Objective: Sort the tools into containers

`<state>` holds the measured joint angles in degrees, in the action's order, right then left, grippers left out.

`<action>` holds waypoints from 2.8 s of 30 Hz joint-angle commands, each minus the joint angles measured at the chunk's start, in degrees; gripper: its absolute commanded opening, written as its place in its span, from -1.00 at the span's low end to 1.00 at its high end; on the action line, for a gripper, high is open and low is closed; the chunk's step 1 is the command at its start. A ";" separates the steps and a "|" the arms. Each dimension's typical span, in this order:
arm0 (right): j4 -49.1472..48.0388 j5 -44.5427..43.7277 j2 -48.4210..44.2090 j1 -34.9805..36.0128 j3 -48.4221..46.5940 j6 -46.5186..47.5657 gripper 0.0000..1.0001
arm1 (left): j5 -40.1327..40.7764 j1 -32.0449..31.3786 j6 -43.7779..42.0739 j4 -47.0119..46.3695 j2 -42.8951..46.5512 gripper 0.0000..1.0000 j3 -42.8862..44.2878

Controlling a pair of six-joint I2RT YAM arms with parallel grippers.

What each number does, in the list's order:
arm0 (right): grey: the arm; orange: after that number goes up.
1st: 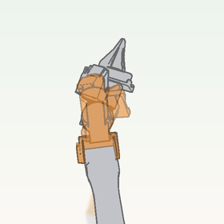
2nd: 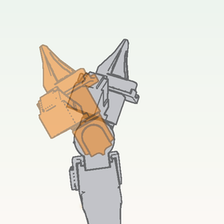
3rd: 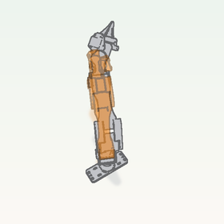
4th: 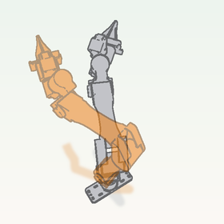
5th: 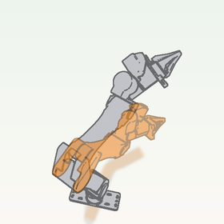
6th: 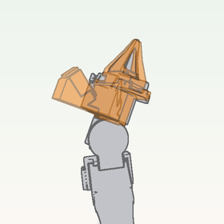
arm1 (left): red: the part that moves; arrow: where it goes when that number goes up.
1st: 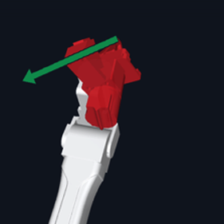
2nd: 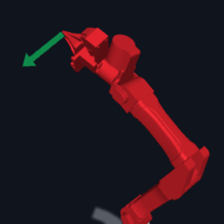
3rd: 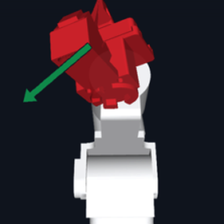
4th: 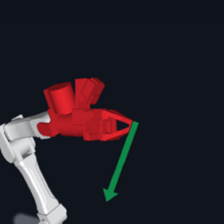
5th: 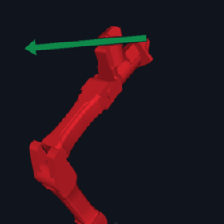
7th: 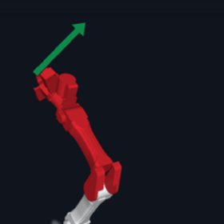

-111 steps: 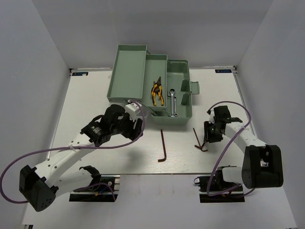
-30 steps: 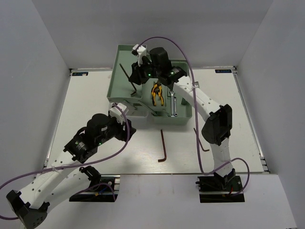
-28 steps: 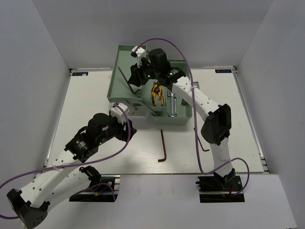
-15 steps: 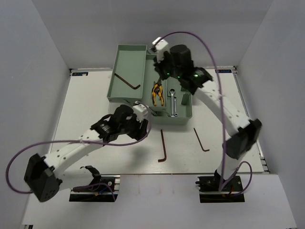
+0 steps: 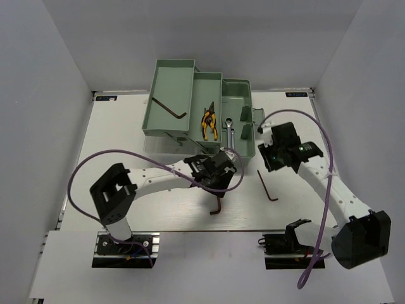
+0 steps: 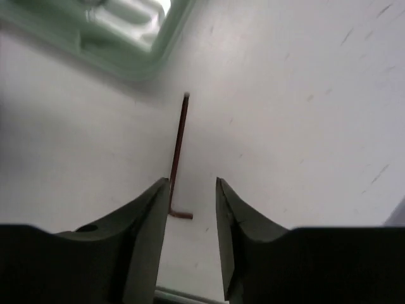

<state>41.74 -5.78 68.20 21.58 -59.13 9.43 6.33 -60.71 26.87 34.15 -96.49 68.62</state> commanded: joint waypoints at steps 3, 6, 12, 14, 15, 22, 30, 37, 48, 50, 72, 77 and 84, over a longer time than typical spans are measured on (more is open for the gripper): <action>-4.99 5.17 -9.31 -3.21 9.10 -6.00 -0.44 | 7.47 -1.17 10.83 0.58 -3.44 0.34 2.66; -9.11 10.86 -12.30 -5.76 13.85 -6.79 -0.47 | 7.47 -1.17 12.15 -0.05 -5.55 0.34 3.27; -16.84 12.99 -17.31 -8.05 19.05 -3.46 -0.42 | 7.47 -1.17 13.38 -2.15 -8.89 0.34 2.75; -17.74 10.97 -18.02 -7.79 21.25 -2.05 -0.42 | 7.47 -1.17 13.91 -2.16 -9.68 0.34 2.75; -18.26 9.66 -17.93 -7.96 21.43 -1.70 -0.42 | 7.47 -1.17 13.91 -2.16 -10.47 0.34 2.75; -18.53 7.63 -19.07 -7.96 21.96 -1.43 -0.39 | 10.10 -2.22 16.36 0.56 -15.30 0.20 6.96; -18.71 7.19 -20.66 -7.96 22.40 -1.70 -0.39 | 11.51 -3.36 17.42 4.78 -17.59 -0.49 6.44; -18.53 7.62 -21.01 -8.05 22.31 -1.70 -0.26 | 11.51 -5.21 15.60 6.72 -14.18 -1.00 3.72; -18.62 7.54 -20.66 -7.96 22.48 -1.35 0.26 | -8.26 -7.42 -9.64 -6.55 11.64 -1.00 1.08; -18.71 6.75 -20.04 -8.05 22.57 -1.35 0.26 | -1.20 -6.62 -9.65 -4.46 15.52 -1.00 1.08; -14.40 13.43 -15.29 -8.66 23.10 5.60 -1.00 | 37.10 22.55 -21.42 -3.48 -0.18 -1.00 38.95; -14.05 13.86 -14.15 -9.01 22.84 5.51 -0.61 | 33.76 27.04 -21.42 -0.84 -8.01 -1.00 46.07; -11.59 15.54 -8.71 -8.84 22.83 8.48 -0.53 | 28.21 30.12 -19.75 0.21 -10.12 0.08 49.41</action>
<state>28.38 8.05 57.91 12.71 -36.53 15.11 37.41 -31.03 6.37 35.31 -109.62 113.16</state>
